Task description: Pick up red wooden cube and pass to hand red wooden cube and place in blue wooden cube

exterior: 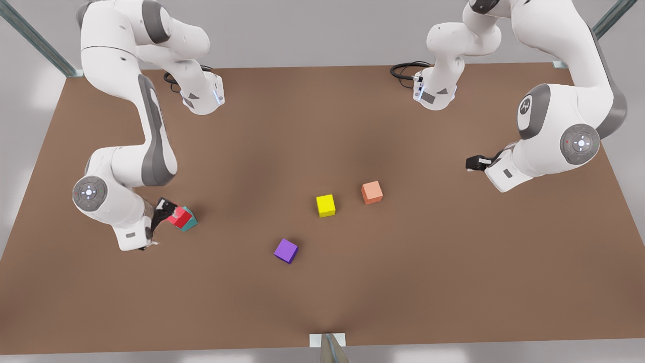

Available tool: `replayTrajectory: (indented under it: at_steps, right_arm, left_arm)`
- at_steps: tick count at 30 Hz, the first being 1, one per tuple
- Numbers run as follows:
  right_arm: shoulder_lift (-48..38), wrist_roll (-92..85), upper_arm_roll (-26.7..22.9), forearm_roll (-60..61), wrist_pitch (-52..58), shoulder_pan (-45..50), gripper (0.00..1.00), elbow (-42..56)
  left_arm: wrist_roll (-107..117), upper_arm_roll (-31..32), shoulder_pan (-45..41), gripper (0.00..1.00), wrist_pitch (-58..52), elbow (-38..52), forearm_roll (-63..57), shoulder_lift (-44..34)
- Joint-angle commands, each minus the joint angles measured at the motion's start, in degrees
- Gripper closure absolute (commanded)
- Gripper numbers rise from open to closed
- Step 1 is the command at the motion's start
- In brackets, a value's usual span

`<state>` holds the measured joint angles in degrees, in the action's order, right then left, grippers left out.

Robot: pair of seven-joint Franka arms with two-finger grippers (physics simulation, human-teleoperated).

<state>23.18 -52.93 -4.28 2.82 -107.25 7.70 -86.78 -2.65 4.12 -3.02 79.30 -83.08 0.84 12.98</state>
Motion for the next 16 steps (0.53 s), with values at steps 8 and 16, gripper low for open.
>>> replayTrajectory:
  at_steps: [8,16]
  right_arm:
    - [-13.95,50.03,-1.78,0.26,25.95,-0.85,0.00,2.05]
    - [-18.17,50.30,-3.36,-0.80,26.74,-0.76,0.00,-0.93]
  left_arm:
    - [-0.25,0.01,0.12,0.00,-0.46,0.11,0.13,-0.33]
    - [-0.33,0.10,0.04,0.00,-0.55,0.11,0.04,-0.06]
